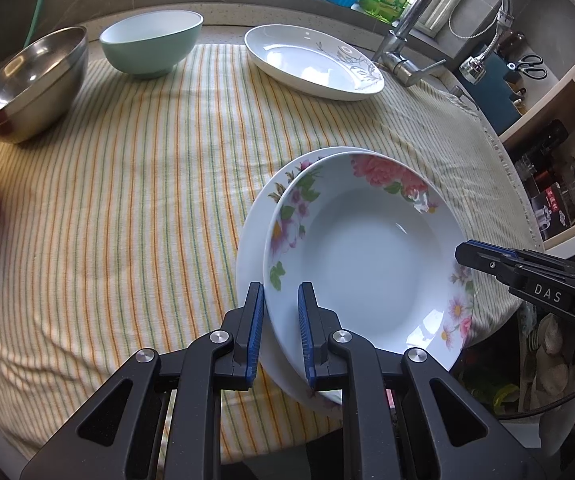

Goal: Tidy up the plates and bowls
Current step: 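Lower the pink-rose plate onto the pink-blossom plate, then open both grippers and lift them off the stacked plates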

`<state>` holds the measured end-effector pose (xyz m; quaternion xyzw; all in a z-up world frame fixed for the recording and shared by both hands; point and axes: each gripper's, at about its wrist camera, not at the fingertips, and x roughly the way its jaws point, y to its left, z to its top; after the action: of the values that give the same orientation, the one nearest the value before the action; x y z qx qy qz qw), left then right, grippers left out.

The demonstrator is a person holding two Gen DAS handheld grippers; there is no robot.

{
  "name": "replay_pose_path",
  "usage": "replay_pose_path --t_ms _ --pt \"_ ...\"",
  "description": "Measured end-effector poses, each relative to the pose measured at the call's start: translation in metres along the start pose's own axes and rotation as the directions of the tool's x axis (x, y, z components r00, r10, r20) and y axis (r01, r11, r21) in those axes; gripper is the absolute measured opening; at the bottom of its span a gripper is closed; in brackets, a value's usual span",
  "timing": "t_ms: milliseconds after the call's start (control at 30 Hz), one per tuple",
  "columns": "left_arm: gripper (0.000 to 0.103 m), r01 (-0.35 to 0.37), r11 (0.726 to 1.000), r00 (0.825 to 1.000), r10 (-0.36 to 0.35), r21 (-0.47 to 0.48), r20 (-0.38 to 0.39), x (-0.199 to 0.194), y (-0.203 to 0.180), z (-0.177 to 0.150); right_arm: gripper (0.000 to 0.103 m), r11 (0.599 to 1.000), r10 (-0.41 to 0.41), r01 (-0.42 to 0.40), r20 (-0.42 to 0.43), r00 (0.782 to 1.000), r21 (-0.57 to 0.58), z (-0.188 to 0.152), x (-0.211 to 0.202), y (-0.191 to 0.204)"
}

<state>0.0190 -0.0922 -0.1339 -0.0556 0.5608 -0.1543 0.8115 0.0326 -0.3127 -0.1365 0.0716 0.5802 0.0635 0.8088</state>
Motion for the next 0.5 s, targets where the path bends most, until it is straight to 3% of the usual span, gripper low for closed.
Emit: replay_pose_path --t_ms 500 --pt "0.014 0.029 0.996 0.999 -0.025 -0.079 0.043 -0.025 0.023 0.009 0.013 0.999 0.037 -0.039 0.049 0.998 0.035 0.011 -0.015 -0.01"
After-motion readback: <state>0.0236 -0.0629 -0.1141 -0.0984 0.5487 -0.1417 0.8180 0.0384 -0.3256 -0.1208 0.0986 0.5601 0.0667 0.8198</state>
